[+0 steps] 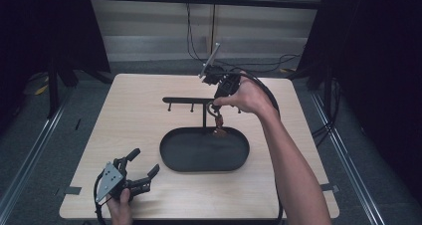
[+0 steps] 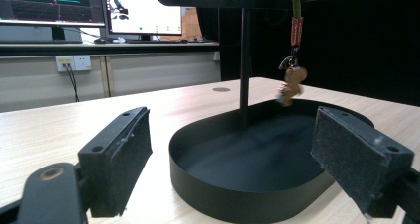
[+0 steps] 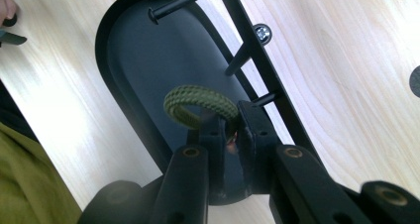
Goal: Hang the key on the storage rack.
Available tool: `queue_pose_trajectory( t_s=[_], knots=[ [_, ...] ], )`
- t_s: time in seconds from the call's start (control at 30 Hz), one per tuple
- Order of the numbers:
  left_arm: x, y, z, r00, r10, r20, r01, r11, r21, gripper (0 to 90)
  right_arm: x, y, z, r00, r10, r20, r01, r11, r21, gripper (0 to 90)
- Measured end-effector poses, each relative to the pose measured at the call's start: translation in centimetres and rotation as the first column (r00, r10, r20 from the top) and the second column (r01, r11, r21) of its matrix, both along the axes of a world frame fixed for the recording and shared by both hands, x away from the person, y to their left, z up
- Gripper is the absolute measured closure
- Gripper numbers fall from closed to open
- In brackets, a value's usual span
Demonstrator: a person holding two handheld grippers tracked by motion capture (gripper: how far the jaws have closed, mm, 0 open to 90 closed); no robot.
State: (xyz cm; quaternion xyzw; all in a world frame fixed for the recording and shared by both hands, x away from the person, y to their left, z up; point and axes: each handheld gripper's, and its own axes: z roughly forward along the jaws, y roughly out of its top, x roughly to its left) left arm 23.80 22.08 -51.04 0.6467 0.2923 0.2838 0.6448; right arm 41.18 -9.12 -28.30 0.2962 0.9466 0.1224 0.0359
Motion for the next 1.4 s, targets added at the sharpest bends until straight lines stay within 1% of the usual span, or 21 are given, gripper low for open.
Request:
queue_pose_trajectory(
  t_s=[0.13, 0.17, 0.27, 0.37, 0.43, 0.47, 0.53, 0.6, 0.73, 0.87, 0.93, 1.0, 1.07, 1.1, 1.13, 1.2, 1.23, 1.27, 1.3, 1.37, 1.4],
  knots=[
    [0.0, 0.0, 0.0, 1.0, 0.001, -0.001, -0.001, 1.0, -0.002, 15.4, 0.0, -0.1, 0.0, 1.0, 0.0, -0.002, 0.0, 1.0, 0.001, 81.6],
    [0.0, 0.0, 0.0, 1.0, 0.002, -0.002, -0.002, 1.0, -0.003, 15.4, 0.0, -0.2, 0.0, 1.0, -0.002, -0.007, 0.002, 1.0, 0.003, 79.5],
    [0.0, 0.0, 0.0, 1.0, 0.003, -0.003, -0.003, 1.0, -0.002, 15.4, 0.1, -0.2, 0.1, 0.9999, -0.004, -0.011, 0.004, 1.0, 0.007, 79.0],
    [0.0, 0.0, 0.0, 1.0, 0.003, -0.006, -0.003, 1.0, 0.003, 15.4, 0.0, -0.1, 0.3, 0.9999, 0.003, -0.014, -0.003, 0.9997, 0.024, 78.2],
    [0.0, -0.1, 0.0, 1.0, 0.001, -0.002, -0.001, 1.0, -0.001, 15.4, 0.0, 0.1, 0.2, 0.9999, 0.001, -0.01, -0.001, 0.9999, 0.014, 79.1],
    [0.0, -0.1, 0.0, 1.0, 0.003, -0.002, -0.003, 1.0, -0.002, 15.4, 0.0, 0.2, 0.2, 0.9999, 0.002, -0.015, -0.002, 0.9999, 0.013, 79.1],
    [0.0, -0.1, 0.0, 1.0, 0.002, -0.003, -0.002, 1.0, -0.003, 15.4, 0.0, 0.3, 0.3, 1.0, 0.003, -0.007, -0.002, 0.9999, 0.014, 79.3],
    [0.0, -0.1, 0.0, 1.0, 0.002, -0.003, -0.002, 1.0, -0.003, 15.4, 0.0, 0.2, 0.4, 1.0, -0.001, -0.003, 0.001, 0.9999, 0.015, 81.5],
    [0.0, 0.0, 0.0, 1.0, 0.001, -0.004, -0.001, 1.0, 0.002, 15.4, 0.1, -0.2, 0.4, 0.9999, -0.011, 0.009, 0.011, 0.9999, 0.012, 81.9],
    [0.0, 0.0, 0.0, 1.0, 0.001, -0.006, -0.001, 1.0, 0.003, 15.4, 0.2, -0.6, 0.3, 0.9999, -0.016, 0.002, 0.016, 0.9997, 0.018, 80.8],
    [0.0, -0.1, 0.0, 1.0, 0.003, -0.003, -0.003, 1.0, 0.001, 15.4, 0.1, -0.7, 0.3, 1.0, -0.009, -0.001, 0.009, 0.9997, 0.023, 80.2],
    [0.0, -0.1, 0.0, 1.0, 0.002, -0.004, -0.002, 1.0, 0.0, 15.4, 0.1, -0.9, 0.3, 1.0, -0.01, 0.0, 0.01, 0.9994, 0.034, 78.1],
    [0.0, -0.1, 0.0, 1.0, 0.003, -0.004, -0.003, 1.0, 0.0, 15.4, -0.1, -1.2, 0.4, 0.9997, -0.017, -0.017, 0.017, 0.9985, 0.053, 75.8],
    [0.0, 0.0, 0.0, 1.0, 0.002, -0.004, -0.002, 1.0, 0.006, 15.4, -0.2, -1.7, 0.6, 0.9994, -0.029, -0.02, 0.03, 0.9952, 0.093, 72.9],
    [0.0, 0.0, 0.0, 1.0, 0.002, -0.004, -0.002, 1.0, 0.006, 15.4, -0.2, -1.7, 0.6, 0.9994, -0.029, -0.02, 0.03, 0.9952, 0.093, 72.9],
    [0.0, -0.1, 0.0, 1.0, -0.003, -0.002, 0.003, 1.0, 0.002, 15.4, -0.4, -2.2, 0.2, 0.9984, -0.04, -0.041, 0.044, 0.9932, 0.108, 70.1],
    [0.0, 0.0, 0.0, 1.0, 0.003, -0.003, -0.003, 1.0, 0.005, 15.4, -0.4, -2.2, 0.2, 0.9984, -0.04, -0.041, 0.044, 0.9932, 0.108, 70.1],
    [0.0, 0.0, 0.0, 1.0, -0.001, -0.003, 0.001, 1.0, 0.005, 15.4, -0.6, -2.5, -0.1, 0.998, -0.035, -0.052, 0.042, 0.9894, 0.139, 67.9],
    [0.0, 0.0, 0.0, 1.0, -0.001, -0.003, 0.001, 1.0, 0.005, 15.4, -0.6, -2.5, -0.1, 0.998, -0.035, -0.052, 0.042, 0.9894, 0.139, 67.9],
    [0.0, 0.0, 0.0, 1.0, 0.002, -0.003, -0.002, 1.0, 0.007, 15.4, -0.9, -2.8, -0.5, 0.9981, -0.029, -0.054, 0.037, 0.9878, 0.151, 66.0],
    [0.0, 0.0, 0.0, 1.0, 0.0, -0.004, 0.001, 1.0, 0.01, 15.4, -1.1, -2.9, -0.6, 0.9979, -0.036, -0.054, 0.045, 0.9856, 0.163, 65.4]
  ],
)
